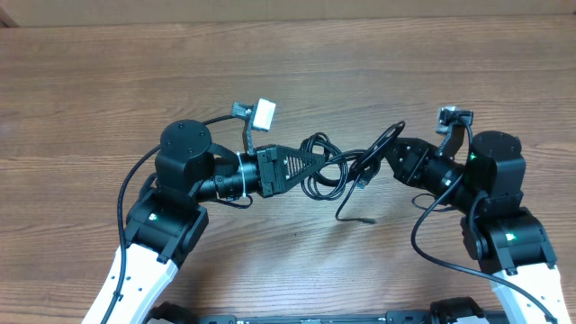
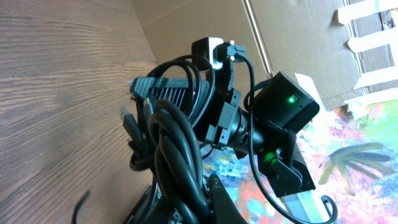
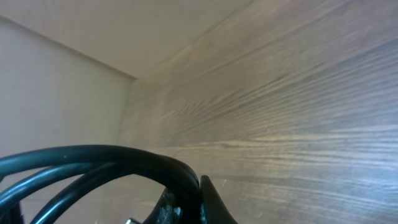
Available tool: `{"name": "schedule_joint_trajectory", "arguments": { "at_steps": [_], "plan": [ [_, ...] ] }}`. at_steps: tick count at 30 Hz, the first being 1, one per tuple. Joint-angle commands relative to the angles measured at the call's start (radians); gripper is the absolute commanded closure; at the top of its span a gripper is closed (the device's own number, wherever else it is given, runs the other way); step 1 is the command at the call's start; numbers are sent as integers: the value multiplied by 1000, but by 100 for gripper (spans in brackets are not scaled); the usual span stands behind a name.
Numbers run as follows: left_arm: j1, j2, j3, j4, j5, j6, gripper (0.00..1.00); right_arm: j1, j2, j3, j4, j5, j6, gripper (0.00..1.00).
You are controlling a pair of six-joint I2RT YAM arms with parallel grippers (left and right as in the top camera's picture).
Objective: Untangle cables
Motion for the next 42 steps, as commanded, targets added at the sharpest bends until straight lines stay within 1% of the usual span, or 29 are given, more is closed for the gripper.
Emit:
{"name": "schedule_joint_trajectory", "arguments": {
  "at_steps": [1, 4, 8, 11, 13, 16, 19, 20, 22, 23, 25, 26, 27, 29, 32, 35, 39, 42],
  "plan": [
    [-2, -23, 17, -2, 95, 2, 96, -15, 2, 11, 21, 201, -71, 96],
    [-3, -23, 17, -45, 95, 2, 96, -15, 2, 11, 67, 207, -95, 96],
    [-3, -23, 17, -71, 95, 24, 96, -15, 2, 12, 134, 208, -175, 96],
    [-7, -23, 17, -76, 95, 30, 96, -15, 2, 12, 141, 252, -176, 96],
    [-13, -23, 17, -103, 95, 57, 96, -15, 2, 12, 154, 275, -219, 96],
    [-13, -23, 17, -121, 95, 63, 96, -15, 2, 12, 162, 311, -224, 96],
    [-13, -23, 17, -120, 94, 62, 96, -15, 2, 12, 151, 302, -221, 96],
    [-13, -23, 17, -120, 94, 63, 96, -15, 2, 12, 147, 275, -212, 96],
    [-14, -23, 17, -119, 92, 63, 96, -15, 2, 12, 156, 152, -211, 96],
    [-13, -23, 17, -119, 82, 66, 96, -15, 2, 12, 168, 42, -203, 96],
    [-14, -23, 17, -113, 71, 69, 96, -15, 2, 12, 172, -44, -130, 96],
    [-14, -23, 17, -112, 63, 69, 96, -15, 2, 12, 179, -109, -84, 96],
    [-14, -23, 17, -111, 53, 69, 96, -15, 2, 12, 189, -190, -71, 96],
    [-15, -23, 17, -108, 41, 68, 96, -15, 2, 12, 198, -265, -71, 96],
    [-36, -23, 17, -80, 14, 67, 95, -14, 2, 12, 195, -293, -71, 96],
    [-64, -23, 17, -41, 6, 61, 96, -14, 2, 12, 196, -274, -73, 96],
    [-103, -23, 17, -33, 8, 53, 96, -14, 2, 12, 198, -145, -87, 96],
    [-159, -23, 17, -34, 20, 53, 96, -14, 3, 12, 196, 135, -137, 96]
  ]
}}
